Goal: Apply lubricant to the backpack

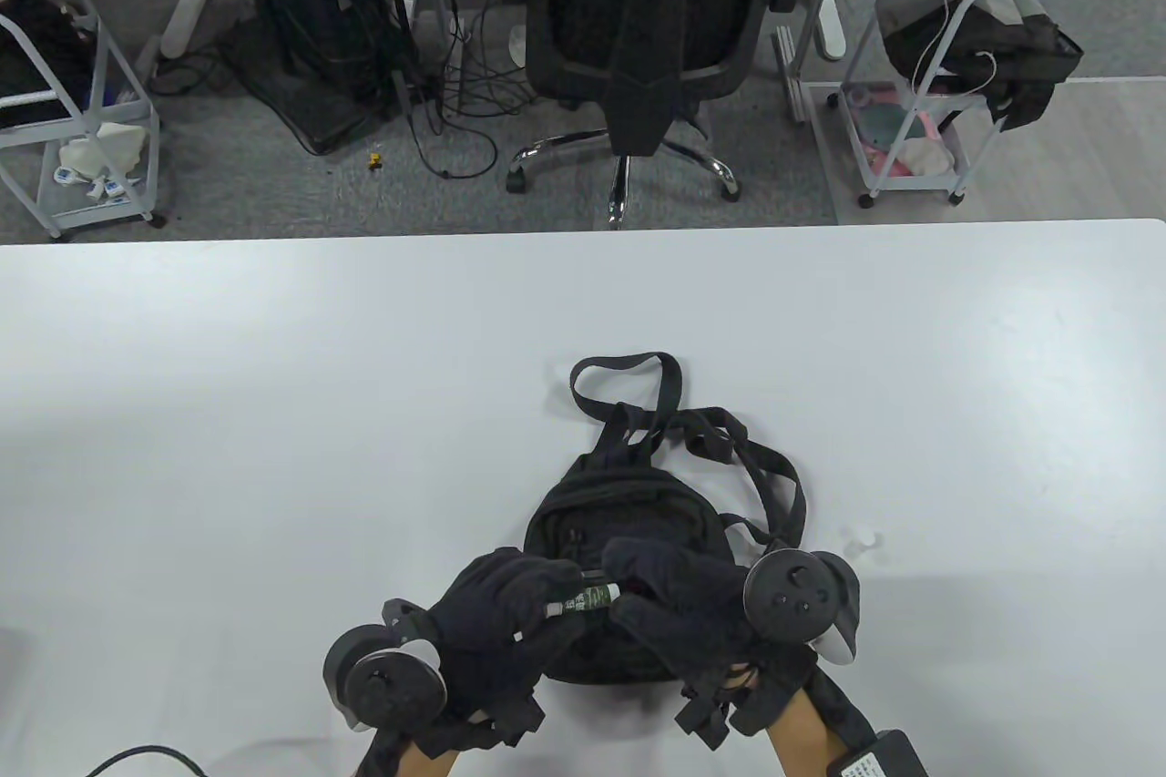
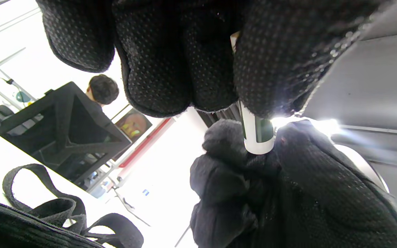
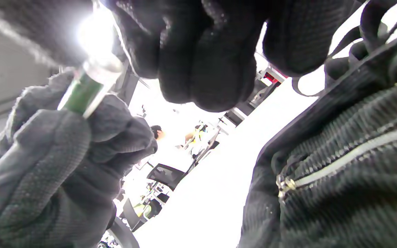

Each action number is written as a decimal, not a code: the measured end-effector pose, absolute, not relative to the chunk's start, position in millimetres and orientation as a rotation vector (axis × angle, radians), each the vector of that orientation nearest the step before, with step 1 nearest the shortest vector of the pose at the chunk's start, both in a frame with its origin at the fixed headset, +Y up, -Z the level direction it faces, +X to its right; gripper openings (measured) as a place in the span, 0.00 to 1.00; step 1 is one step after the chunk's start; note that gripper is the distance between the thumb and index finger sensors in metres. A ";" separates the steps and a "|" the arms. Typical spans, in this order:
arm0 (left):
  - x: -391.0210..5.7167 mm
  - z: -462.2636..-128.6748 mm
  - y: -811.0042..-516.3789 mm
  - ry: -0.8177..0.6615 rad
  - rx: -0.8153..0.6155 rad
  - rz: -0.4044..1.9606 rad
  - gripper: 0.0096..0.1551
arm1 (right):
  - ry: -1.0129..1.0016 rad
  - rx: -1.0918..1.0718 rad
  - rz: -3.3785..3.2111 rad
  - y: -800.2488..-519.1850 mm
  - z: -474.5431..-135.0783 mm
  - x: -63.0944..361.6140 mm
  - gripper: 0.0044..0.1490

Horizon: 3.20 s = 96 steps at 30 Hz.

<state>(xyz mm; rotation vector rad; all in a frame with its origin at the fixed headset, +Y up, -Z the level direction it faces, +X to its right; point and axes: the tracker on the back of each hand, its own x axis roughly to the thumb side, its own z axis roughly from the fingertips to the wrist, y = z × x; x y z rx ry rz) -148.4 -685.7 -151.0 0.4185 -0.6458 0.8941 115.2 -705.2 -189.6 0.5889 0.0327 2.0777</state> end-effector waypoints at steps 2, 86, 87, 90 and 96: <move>-148.4 -150.9 -685.6 -0.647 0.419 0.894 0.30 | 0.059 0.599 2.065 -707.0 -190.1 113.8 0.31; -149.0 -161.9 -691.9 -0.597 0.265 0.923 0.31 | 0.396 -0.895 2.996 -751.9 -250.3 269.8 0.31; -149.1 -162.0 -691.9 -0.596 0.264 0.924 0.31 | 0.396 -0.894 2.987 -751.7 -249.7 270.8 0.31; -148.6 -162.3 -692.3 -0.595 0.261 0.922 0.31 | 0.412 -0.888 2.966 -751.5 -248.8 272.8 0.33; -148.6 -162.7 -692.7 -0.593 0.260 0.918 0.31 | 0.418 -0.882 2.942 -751.9 -248.4 274.5 0.33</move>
